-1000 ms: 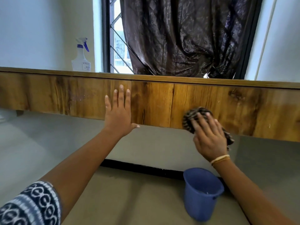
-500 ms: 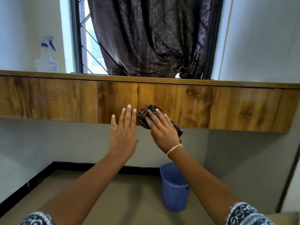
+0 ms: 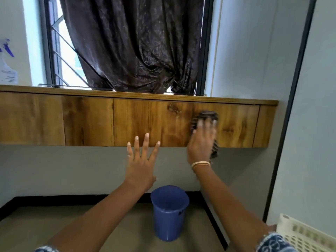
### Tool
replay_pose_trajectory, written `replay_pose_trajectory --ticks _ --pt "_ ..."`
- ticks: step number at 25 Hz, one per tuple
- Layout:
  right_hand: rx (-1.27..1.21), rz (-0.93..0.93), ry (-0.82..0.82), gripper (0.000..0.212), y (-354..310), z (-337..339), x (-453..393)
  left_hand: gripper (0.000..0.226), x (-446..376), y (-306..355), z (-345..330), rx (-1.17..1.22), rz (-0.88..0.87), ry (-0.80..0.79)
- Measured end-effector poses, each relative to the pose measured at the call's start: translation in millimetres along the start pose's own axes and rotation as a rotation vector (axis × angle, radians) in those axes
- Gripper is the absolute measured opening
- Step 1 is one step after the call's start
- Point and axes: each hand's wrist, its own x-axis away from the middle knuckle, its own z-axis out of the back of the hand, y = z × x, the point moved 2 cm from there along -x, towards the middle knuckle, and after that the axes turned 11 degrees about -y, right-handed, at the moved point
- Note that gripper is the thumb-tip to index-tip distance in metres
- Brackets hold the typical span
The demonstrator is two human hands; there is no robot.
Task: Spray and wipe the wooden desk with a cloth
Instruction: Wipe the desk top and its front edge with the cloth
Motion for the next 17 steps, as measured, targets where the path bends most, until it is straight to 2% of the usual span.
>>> replay_pose_trajectory --ticks 2,4,5,6,10,14,15,17 --pt "0.119 0.429 -0.132 0.047 -44.0 -10.4 -4.3 0.123 -3.6 11.3 0.9 -0.014 0.012 -0.019" --pt "0.294 0.812 -0.248 0.053 -52.6 -12.6 -19.6 0.126 -4.5 16.9 -0.4 -0.015 0.037 -0.031" --pt "0.342 0.887 -0.256 0.053 -43.9 -6.9 -31.1 0.127 -5.4 19.0 -1.6 -0.004 0.036 -0.032" --pt "0.341 0.863 -0.227 0.051 -29.6 1.5 -42.0 0.127 -6.3 19.8 -2.4 0.009 0.028 -0.031" --pt "0.279 0.426 0.003 0.048 73.1 45.9 -69.3 0.124 -7.3 24.3 -1.3 0.046 0.006 -0.037" --pt "-0.023 -0.304 0.17 0.049 153.7 74.6 -78.5 0.124 -8.4 27.1 -2.4 0.025 0.007 -0.037" --pt "-0.073 -0.387 0.166 0.049 156.2 77.2 -80.0 0.124 -8.4 26.1 -2.7 0.015 0.004 -0.033" --pt "-0.105 -0.439 0.156 0.049 147.4 77.5 -79.4 0.123 -9.4 25.3 -3.0 0.002 -0.001 -0.026"
